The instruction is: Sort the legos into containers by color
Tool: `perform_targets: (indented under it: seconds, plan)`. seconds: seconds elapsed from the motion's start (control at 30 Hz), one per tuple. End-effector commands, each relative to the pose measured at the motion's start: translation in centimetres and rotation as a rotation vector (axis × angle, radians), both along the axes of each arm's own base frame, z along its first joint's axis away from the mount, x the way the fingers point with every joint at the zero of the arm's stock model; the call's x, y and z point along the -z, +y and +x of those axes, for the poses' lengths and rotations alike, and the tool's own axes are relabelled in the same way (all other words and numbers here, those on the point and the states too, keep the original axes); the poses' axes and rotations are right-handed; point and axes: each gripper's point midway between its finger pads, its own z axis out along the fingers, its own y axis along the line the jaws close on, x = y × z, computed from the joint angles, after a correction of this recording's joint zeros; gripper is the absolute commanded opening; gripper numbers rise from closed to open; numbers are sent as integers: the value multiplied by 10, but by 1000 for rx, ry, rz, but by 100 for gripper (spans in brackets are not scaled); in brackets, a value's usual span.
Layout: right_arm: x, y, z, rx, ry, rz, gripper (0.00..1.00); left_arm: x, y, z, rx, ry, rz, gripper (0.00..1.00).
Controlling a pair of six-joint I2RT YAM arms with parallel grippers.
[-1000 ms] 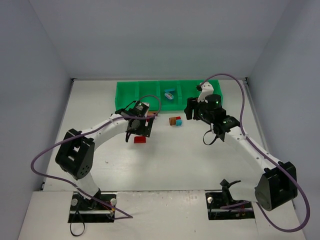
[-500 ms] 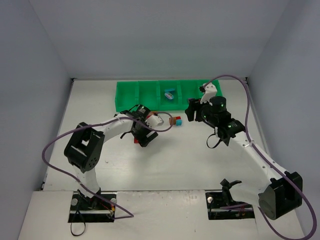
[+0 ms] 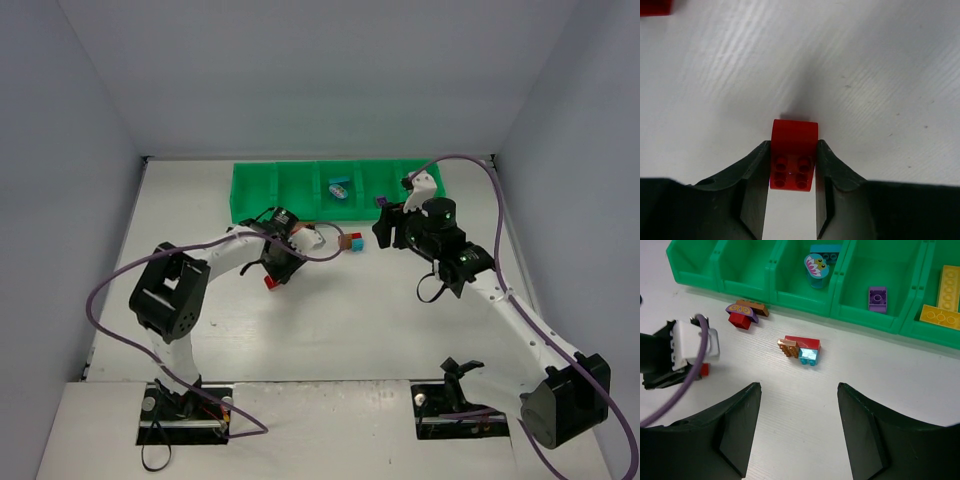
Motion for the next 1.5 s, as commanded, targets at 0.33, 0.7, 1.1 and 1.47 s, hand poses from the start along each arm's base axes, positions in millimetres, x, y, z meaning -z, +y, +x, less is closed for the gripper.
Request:
perform_targets:
  seconds: [0.33,0.7,1.1,1.47]
  plan:
    - [-18,2,-5,0,-53,65,59,-233,51,168,-548,-717,-333,0]
    - [-14,0,-14,2,-22,70,59,-221,79,253,-720,-757,-373,14]
    - [25,10,-6,-11,104,47,60,-215,69,261,-706,-702,-418,69]
    - [25,12,-2,-12,103,37,60,-212,5,161,-489,-432,-536,72]
